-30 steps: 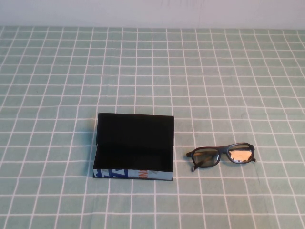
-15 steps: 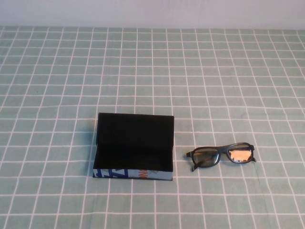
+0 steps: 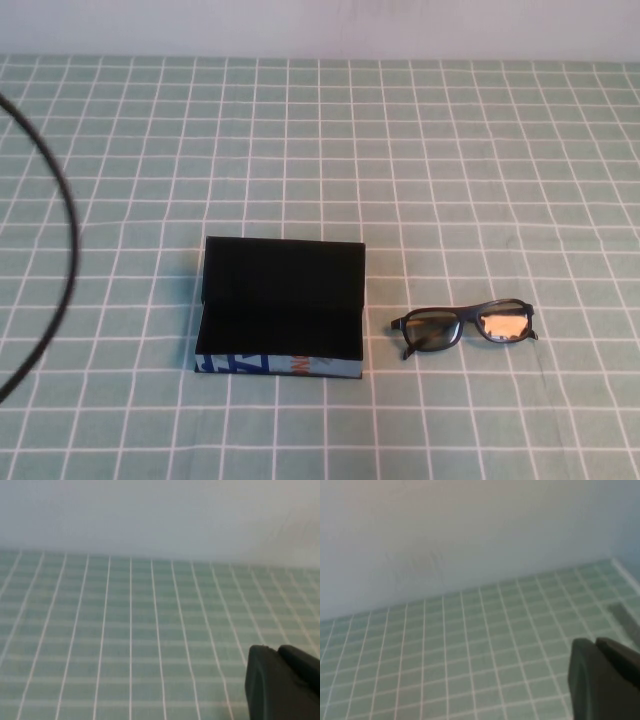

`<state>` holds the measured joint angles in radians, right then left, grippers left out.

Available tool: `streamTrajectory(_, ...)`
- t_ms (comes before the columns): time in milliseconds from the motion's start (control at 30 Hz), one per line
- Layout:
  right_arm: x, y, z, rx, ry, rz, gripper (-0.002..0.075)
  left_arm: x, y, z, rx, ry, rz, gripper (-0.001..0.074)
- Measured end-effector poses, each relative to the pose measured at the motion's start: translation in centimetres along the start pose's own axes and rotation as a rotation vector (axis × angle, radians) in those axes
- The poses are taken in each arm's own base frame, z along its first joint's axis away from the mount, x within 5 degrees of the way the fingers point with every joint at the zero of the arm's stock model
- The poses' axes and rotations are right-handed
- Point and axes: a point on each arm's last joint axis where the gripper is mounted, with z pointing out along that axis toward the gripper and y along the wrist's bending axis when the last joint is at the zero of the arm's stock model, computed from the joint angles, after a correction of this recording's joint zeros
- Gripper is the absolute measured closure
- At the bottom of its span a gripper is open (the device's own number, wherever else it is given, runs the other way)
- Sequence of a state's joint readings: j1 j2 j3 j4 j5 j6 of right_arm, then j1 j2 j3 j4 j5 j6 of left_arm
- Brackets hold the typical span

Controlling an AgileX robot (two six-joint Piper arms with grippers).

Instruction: Return glasses to glasses case

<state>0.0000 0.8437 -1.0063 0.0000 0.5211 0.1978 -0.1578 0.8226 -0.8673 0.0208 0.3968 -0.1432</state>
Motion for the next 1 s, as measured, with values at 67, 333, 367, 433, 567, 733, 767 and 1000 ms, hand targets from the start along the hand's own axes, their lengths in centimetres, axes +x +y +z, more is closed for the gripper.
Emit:
streamTrajectory(67, 1.0, 0.2, 2.0, -0.014, 0.098, 0.029, 0.0739, 1.3, 0.1, 2.1, -0.012, 0.123, -0.014, 0.0735)
streamTrajectory(333, 6.3, 3.2, 9.0, -0.249, 0.578, -0.426, 0.0739, 5.4, 0.2, 6.8, -0.032, 0.472, -0.087, 0.0735)
streamTrajectory(367, 6.9, 3.6, 10.0, -0.281, 0.63, -0.474, 0.0739, 5.5, 0.2, 6.9, -0.032, 0.482, -0.09, 0.0735)
streamTrajectory(433, 7.7, 4.8, 11.7, -0.367, 0.724, -0.602, 0.0739, 5.8, 0.2, 7.1, -0.03, 0.504, -0.084, 0.0735)
streamTrajectory(567, 9.4, 7.0, 14.7, -0.558, 0.856, -0.864, 0.0739, 6.0, -0.1, 6.9, 0.011, 0.537, -0.039, 0.0735)
streamTrajectory(733, 11.9, 9.1, 17.9, -0.772, 0.93, -1.121, 0.0739, 6.6, -0.7, 6.5, 0.107, 0.614, 0.053, 0.0735)
streamTrajectory(767, 12.5, 9.5, 18.4, -0.803, 0.941, -1.151, 0.0739, 6.7, -0.7, 6.4, 0.124, 0.627, 0.074, 0.0735)
streamTrajectory(1000, 15.6, 10.6, 21.1, -0.866, 1.007, -1.212, 0.0643, 7.2, -1.0, 6.0, 0.178, 0.686, 0.121, 0.0735)
